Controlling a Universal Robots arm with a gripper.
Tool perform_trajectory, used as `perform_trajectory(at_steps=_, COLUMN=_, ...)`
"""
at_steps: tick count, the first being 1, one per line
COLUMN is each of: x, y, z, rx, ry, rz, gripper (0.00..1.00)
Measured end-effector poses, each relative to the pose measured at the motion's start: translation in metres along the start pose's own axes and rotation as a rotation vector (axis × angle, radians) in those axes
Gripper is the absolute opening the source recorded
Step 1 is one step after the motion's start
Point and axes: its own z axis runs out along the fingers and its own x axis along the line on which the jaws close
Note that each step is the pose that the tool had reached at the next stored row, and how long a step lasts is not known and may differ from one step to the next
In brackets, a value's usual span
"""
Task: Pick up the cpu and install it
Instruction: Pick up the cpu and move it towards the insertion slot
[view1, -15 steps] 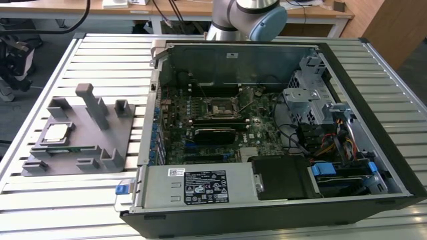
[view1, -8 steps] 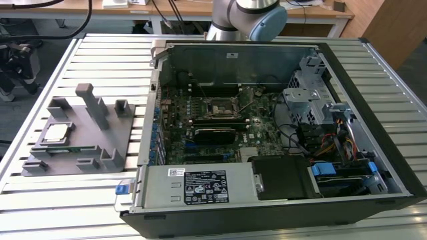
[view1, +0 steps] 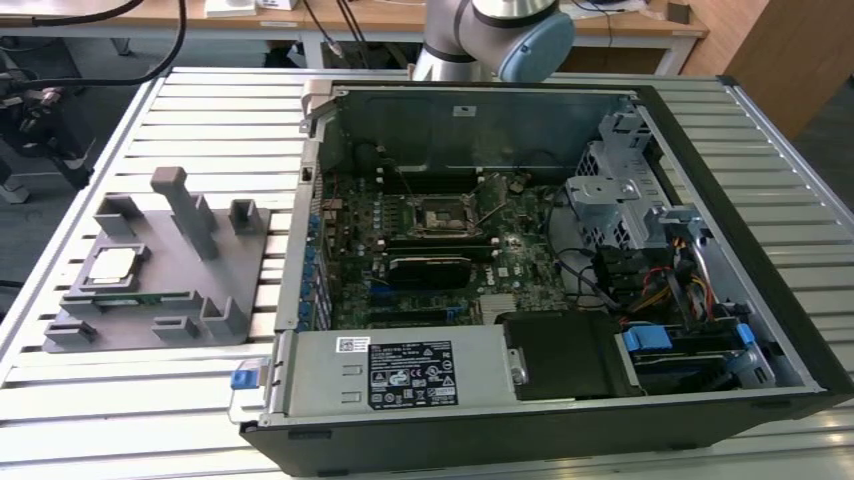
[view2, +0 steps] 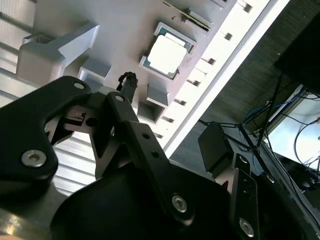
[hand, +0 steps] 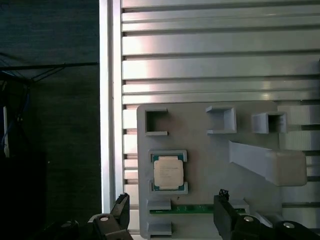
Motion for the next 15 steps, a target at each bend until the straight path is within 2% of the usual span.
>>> perform_trajectory(at_steps=1, x=0.0, y=0.0, z=0.0006, rx=0.0, ry=0.0014, rz=0.0, gripper=0.76)
perform_trajectory(at_steps=10, x=-0.0001, y=-0.0002, z=0.0041, rx=0.0001, ry=0.0025, rz=0.0, gripper=0.76)
perform_trajectory(at_steps=15, x=-0.0002, y=-0.0002, z=0.0054, rx=-0.0042, ry=0.0027, rz=0.0, gripper=0.76)
